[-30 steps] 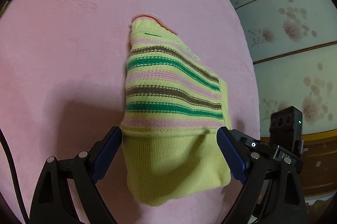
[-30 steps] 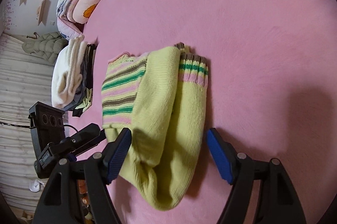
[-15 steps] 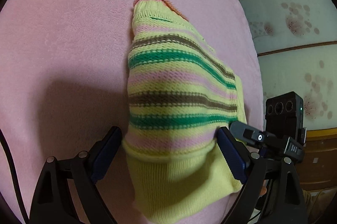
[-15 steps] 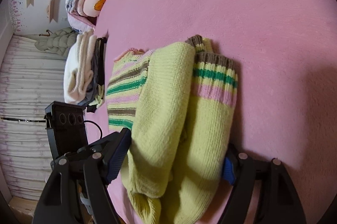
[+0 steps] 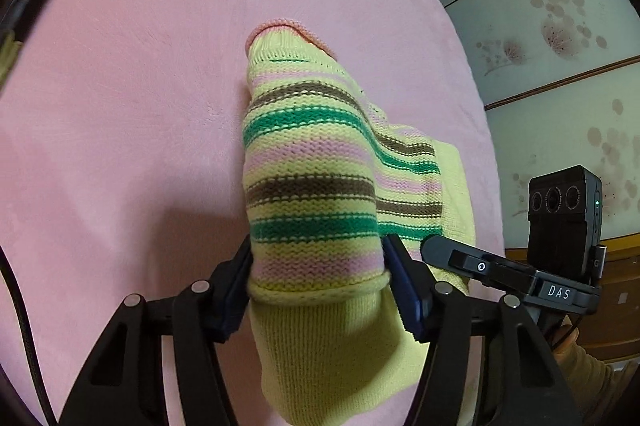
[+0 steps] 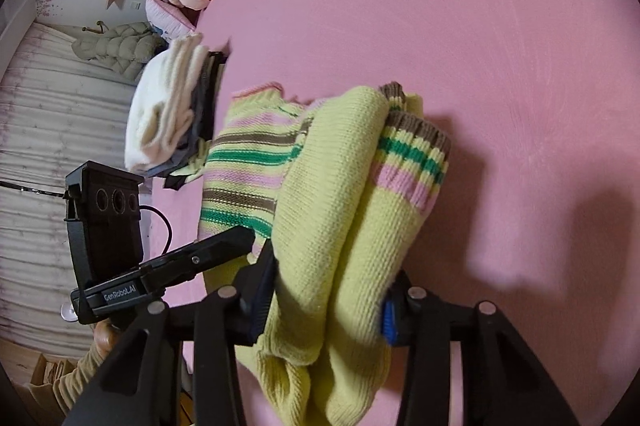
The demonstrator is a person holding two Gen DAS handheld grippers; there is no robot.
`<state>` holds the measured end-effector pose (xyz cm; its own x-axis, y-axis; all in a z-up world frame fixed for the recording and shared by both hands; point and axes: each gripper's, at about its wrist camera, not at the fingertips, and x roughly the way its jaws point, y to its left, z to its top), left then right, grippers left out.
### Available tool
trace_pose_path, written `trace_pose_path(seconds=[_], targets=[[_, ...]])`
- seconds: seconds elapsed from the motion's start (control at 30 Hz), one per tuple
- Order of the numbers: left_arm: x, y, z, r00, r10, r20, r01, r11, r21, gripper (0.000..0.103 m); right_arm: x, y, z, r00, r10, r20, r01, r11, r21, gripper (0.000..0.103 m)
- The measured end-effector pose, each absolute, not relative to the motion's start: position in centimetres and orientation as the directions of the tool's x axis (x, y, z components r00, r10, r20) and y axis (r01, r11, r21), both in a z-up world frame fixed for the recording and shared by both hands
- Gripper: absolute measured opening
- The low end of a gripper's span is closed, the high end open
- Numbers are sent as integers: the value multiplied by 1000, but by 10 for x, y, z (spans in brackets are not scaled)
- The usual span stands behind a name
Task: Fold large clothes
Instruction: 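Carry the bundle with both grippers onto the white folded stack and release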
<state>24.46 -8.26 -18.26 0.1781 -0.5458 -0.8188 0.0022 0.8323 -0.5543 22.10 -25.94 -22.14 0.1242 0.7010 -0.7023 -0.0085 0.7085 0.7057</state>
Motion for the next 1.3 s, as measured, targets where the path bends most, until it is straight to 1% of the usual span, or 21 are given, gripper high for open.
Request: trace_pose_path(seconds=[0.27, 0.43, 0.57, 0.73, 0.87, 0.97, 1.17, 1.3], targets=[[202, -58, -88, 221, -524, -823, 21, 846, -533, 60, 190, -245, -137, 125, 719, -684, -73, 694, 716, 42], [177, -26, -42, 251, -516, -819, 42, 851, -523, 61, 175, -219, -91, 118, 726, -678, -137, 688, 713, 42], [169, 11, -16, 262, -516, -815, 57, 852, -521, 61, 165, -182, -62, 119, 725, -679, -177, 688, 704, 42], [170, 79, -5, 253, -529, -810, 95, 847, -524, 61, 157, -120, -40, 139, 707, -694, -186, 707, 683, 42], [191, 159, 5, 258, -518, -815, 135, 855, -501, 61, 166, -57, -32, 163, 700, -695, -162, 714, 682, 42], [221, 207, 10, 275, -485, -830, 149, 875, -461, 61, 188, -10, -31, 183, 711, -680, -171, 704, 690, 42], [308, 292, 18, 352, -417, -838, 193, 908, -371, 61, 270, 87, -32, 232, 729, -644, -192, 683, 704, 42], [369, 331, 5, 395, -388, -833, 206, 921, -331, 61, 335, 133, -45, 260, 736, -625, -192, 673, 714, 43]])
